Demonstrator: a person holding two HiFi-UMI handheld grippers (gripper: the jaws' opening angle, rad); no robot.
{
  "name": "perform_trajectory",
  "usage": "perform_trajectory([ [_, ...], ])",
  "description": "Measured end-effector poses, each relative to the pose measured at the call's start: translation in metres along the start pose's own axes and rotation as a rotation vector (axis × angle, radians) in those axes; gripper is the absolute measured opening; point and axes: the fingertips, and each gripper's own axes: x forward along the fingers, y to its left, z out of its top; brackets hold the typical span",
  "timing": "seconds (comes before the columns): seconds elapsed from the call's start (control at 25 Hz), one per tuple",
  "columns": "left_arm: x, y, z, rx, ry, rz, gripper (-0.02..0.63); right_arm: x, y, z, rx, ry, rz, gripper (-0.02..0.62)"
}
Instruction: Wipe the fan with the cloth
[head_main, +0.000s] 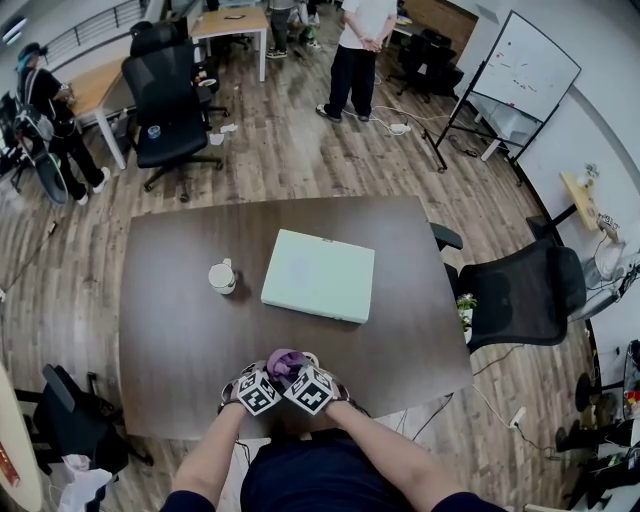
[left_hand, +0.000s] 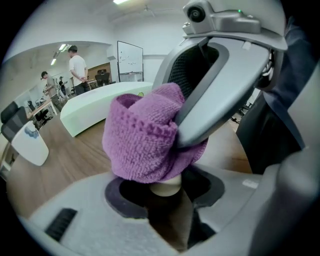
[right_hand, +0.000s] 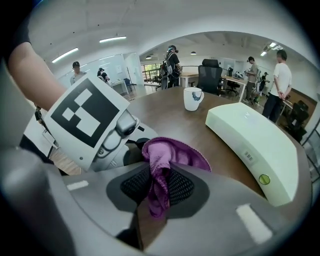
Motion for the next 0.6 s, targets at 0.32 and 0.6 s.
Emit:
perform_trajectory([
  [0.32,-0.002,-0.001,-0.001,0.006,0.0,0.002,0.198,-0.001,0.025,-0.004,0.022,-0.011,0.169,0.089],
  [0.6,0.0,-0.003,0.001,0.004,0.001,-0.004,0.198,-0.012,0.003,-0.018,0.027,0.035,0.087,0.089],
])
